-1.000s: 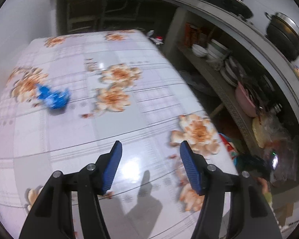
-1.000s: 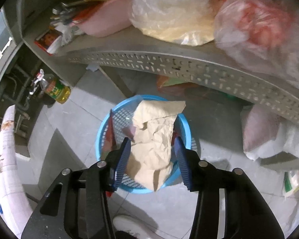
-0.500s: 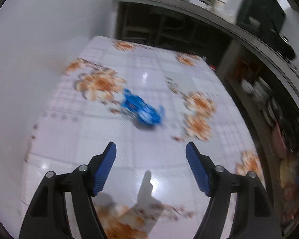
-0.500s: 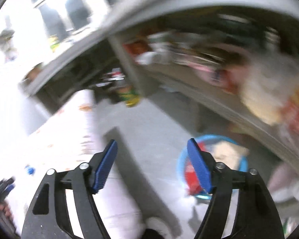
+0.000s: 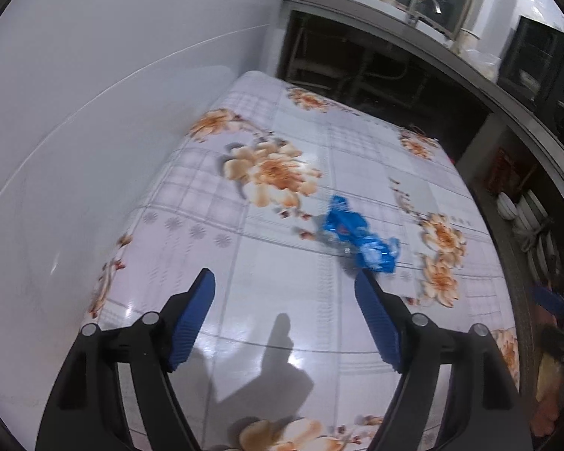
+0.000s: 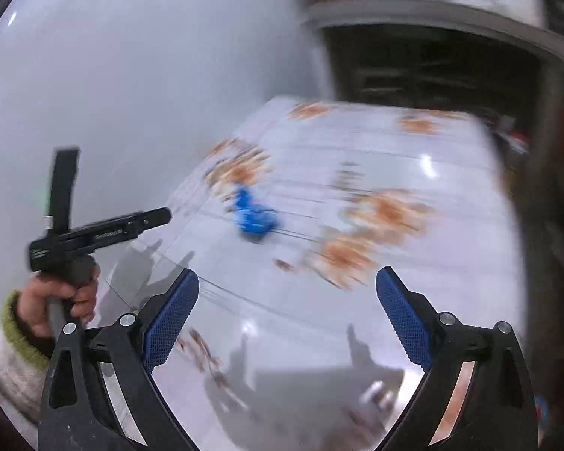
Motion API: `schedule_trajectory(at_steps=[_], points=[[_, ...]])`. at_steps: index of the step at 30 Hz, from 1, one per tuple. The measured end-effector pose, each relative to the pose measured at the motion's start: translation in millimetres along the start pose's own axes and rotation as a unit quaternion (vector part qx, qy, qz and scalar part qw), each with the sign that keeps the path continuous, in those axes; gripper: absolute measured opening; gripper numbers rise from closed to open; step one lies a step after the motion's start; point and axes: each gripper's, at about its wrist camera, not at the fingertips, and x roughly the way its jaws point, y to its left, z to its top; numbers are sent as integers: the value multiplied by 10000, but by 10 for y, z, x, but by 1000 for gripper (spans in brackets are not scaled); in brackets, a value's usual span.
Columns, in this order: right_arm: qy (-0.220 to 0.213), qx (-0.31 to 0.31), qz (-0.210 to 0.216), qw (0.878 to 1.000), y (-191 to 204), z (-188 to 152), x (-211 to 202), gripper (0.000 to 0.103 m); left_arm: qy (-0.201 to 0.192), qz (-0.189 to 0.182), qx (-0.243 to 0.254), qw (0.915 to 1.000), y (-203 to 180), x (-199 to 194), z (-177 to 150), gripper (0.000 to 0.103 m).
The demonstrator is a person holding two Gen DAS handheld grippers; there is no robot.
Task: Collect trash
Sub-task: 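Move the right tool to the blue plastic wrapper and grasp it, then carry the blue wrapper in the right tool over the wastebasket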
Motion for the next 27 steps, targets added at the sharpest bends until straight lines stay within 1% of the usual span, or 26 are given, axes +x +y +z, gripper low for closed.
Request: schedule_trajectory(at_steps=[1, 2, 5, 6, 7, 9, 10, 12, 14, 15, 16, 18, 19, 20, 21, 23, 26, 27], points=[[121, -204, 82, 9997, 122, 109, 230, 91, -1, 13, -52, 10000, 37, -1, -15, 78], [206, -346, 100, 9991, 238, 148, 371, 91, 5, 22, -80, 10000, 54, 6, -32, 79], [533, -820, 63, 9952, 483, 339, 928, 91, 36, 78, -119, 9999, 107, 35, -67, 83], [620, -884, 113, 9941, 533, 396, 1104, 91, 32, 348, -182, 9992, 141, 48, -74, 79], [691, -881, 150, 9936, 548, 449, 1243, 91, 9, 476, -239, 9986, 178, 56, -75, 82], [838, -832, 69, 9930, 525, 517, 1450, 91, 91, 219, -376, 9990, 282, 92, -72, 85], [942, -805, 77, 9923, 512, 535, 1572, 91, 132, 220, -441, 9987, 320, 104, -77, 85], [1031, -800, -7, 9914, 510, 541, 1694, 91, 89, 263, -417, 9987, 362, 112, -85, 85], [1148, -762, 18, 9905, 511, 503, 1716, 80, 108, 264, -386, 9988, 383, 131, -89, 85], [1204, -783, -31, 9896, 507, 479, 1745, 77, 115, 235, -408, 9988, 400, 145, -93, 85], [1239, -818, -112, 9889, 501, 452, 1755, 70, 123, 218, -427, 9988, 415, 153, -93, 85], [1163, -861, -175, 9893, 520, 413, 1698, 66, 135, 186, -483, 9986, 441, 171, -105, 85], [1129, -837, -202, 9899, 519, 405, 1685, 56, 148, 174, -501, 9985, 443, 176, -116, 85], [1109, -811, -211, 9903, 512, 404, 1675, 41, 190, 158, -507, 9984, 445, 192, -126, 85], [1114, -783, -204, 9905, 498, 410, 1669, 40, 231, 132, -504, 9984, 443, 203, -135, 85], [1150, -690, -168, 9908, 473, 398, 1638, 30, 248, 102, -495, 9984, 434, 192, -149, 85], [1139, -395, -139, 9926, 356, 332, 1522, 27, 253, 13, -391, 9989, 371, 136, -192, 85], [1121, -138, -41, 9936, 270, 292, 1451, 27, 272, -5, -346, 9990, 338, 115, -210, 85]])
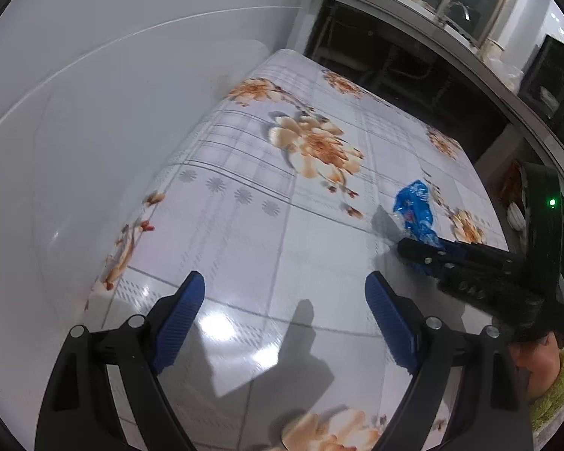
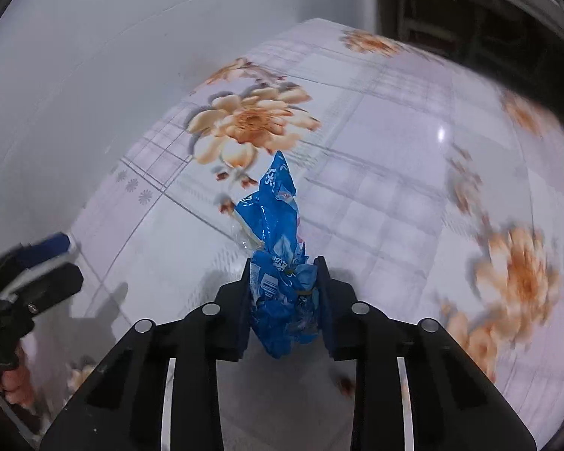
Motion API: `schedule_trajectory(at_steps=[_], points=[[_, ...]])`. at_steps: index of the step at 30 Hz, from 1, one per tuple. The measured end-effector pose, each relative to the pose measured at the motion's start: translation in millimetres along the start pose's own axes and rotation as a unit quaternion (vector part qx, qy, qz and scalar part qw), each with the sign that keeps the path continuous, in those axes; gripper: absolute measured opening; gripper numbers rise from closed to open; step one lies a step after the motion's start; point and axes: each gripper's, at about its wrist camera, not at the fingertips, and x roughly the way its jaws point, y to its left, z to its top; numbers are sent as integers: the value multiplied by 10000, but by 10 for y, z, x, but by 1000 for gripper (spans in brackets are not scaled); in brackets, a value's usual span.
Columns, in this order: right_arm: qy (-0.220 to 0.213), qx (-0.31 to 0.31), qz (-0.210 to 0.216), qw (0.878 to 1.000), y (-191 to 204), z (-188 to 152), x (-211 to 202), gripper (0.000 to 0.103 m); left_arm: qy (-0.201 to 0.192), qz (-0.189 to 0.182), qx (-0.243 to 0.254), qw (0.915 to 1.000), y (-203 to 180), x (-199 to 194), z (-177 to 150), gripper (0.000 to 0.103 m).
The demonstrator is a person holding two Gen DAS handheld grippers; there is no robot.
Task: Collect trash
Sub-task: 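Carry the blue wrapper in the right tool over the wastebasket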
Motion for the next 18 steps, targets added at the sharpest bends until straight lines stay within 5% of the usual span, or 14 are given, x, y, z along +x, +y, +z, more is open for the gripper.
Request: schedule_trajectory(at_steps=[4, 9, 14, 18], points=[[-214, 918, 428, 9946, -344, -285, -359, 26, -35, -364, 178, 9992, -170, -89, -97, 85], [-749, 1556, 444, 9840, -639, -819, -1071, 26, 196, -1023, 694, 9921, -620, -135, -288, 85], [-1632, 2173, 1, 9623, -878, -1626, -2003, 26, 650, -1875, 1352, 9707, -1257, -176, -578, 85], [-2134, 2967, -849, 9269, -1153, -2546, -2760, 27, 776, -2396, 1923, 9485, -1787, -306, -795, 85]])
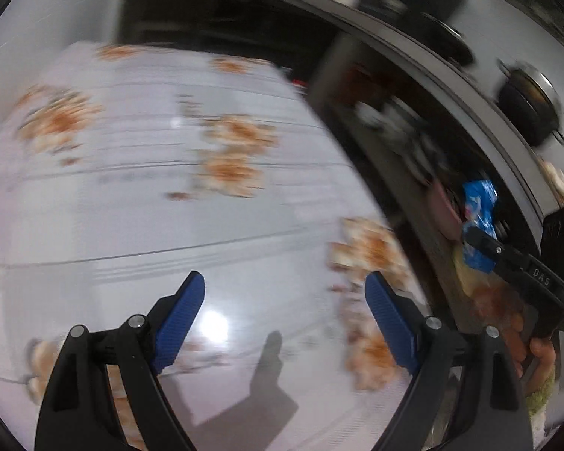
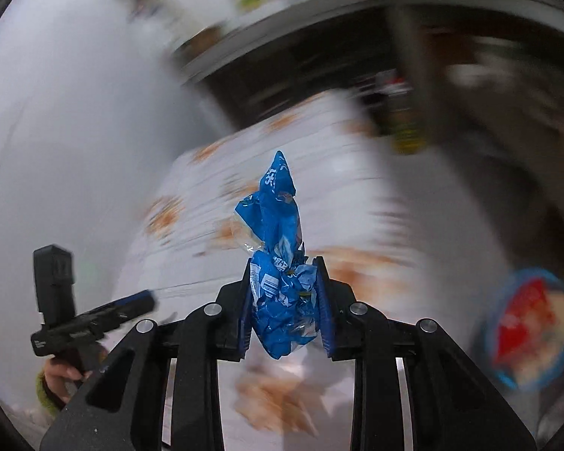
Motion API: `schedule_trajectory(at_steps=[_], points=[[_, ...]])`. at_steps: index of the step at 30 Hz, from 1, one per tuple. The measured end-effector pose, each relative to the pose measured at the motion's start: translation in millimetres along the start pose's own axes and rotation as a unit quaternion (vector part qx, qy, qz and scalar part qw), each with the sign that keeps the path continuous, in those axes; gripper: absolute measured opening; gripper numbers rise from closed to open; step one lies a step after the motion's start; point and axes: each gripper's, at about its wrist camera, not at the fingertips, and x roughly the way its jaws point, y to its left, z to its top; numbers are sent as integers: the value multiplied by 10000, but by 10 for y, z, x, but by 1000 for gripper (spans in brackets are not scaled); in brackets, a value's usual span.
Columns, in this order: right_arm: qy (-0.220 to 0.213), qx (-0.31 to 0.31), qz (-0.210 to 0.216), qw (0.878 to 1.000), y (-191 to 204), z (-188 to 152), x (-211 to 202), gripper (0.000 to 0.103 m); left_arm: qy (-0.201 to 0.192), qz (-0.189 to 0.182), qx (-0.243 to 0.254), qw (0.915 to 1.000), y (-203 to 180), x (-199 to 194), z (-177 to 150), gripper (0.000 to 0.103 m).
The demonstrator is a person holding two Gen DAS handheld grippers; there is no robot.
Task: Collect trash
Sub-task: 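Carry the blue wrapper in the right tool over the wastebasket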
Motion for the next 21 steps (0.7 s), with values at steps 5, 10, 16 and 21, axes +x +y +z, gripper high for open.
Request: schedule_trajectory(at_steps=[5, 10, 16, 21], points=[[-701, 1188, -1434, 9800, -991, -388, -951, 28, 41, -431, 471, 9980, -464, 88, -6, 85], [-833, 2638, -2306, 9329, -1826, -1103, -1339, 30, 347, -580, 841, 9942, -808, 242, -66, 85], [-382, 3572, -2180, 9074, -2447, -1648, -997, 31, 358, -440, 980, 9936, -963, 277, -87, 85], [-110, 3865, -1994, 9004, -2943, -1680, -581, 31, 372, -216, 963, 9944, -960, 259, -75, 85]])
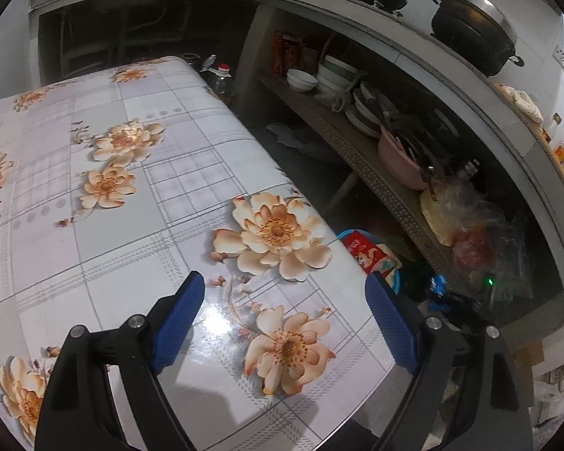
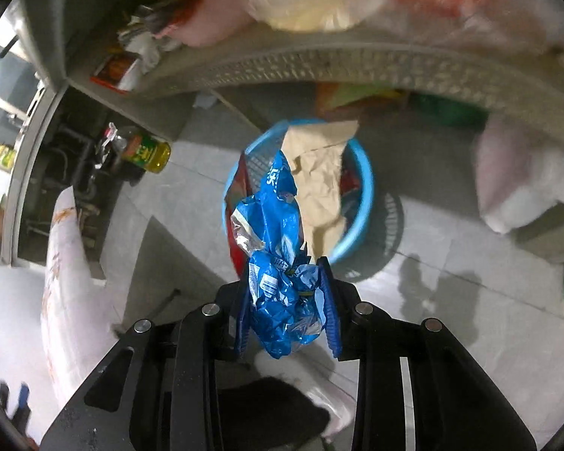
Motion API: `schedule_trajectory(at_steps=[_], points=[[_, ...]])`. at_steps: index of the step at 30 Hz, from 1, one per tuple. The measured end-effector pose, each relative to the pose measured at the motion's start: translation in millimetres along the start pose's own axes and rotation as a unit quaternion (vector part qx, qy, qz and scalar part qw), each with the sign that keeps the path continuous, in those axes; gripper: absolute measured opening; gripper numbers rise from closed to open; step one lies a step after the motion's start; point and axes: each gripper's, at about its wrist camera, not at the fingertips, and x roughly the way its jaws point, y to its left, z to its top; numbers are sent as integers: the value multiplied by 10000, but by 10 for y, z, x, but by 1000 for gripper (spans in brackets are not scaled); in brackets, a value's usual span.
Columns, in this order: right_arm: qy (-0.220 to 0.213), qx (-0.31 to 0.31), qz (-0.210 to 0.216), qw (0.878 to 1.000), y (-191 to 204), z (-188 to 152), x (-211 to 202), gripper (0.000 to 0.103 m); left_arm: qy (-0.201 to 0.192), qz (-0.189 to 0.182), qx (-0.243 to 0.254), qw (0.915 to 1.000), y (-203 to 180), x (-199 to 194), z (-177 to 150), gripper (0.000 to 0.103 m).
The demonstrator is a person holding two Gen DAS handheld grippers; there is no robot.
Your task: Collect trash
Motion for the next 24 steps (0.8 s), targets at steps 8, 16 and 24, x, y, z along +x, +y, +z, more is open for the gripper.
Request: schedule_trajectory(at_steps=[8, 16, 24], points=[[475, 51, 198, 9987, 105, 542, 882, 60, -38, 250, -200, 9995, 77, -44, -38, 85], [190, 8, 141, 9997, -30, 373, 520, 67, -166, 313, -60, 9994, -21, -99, -91, 85], [-758, -975, 162, 9922, 91, -217, -774, 76, -372, -235, 225, 9988, -451, -213, -253, 91]])
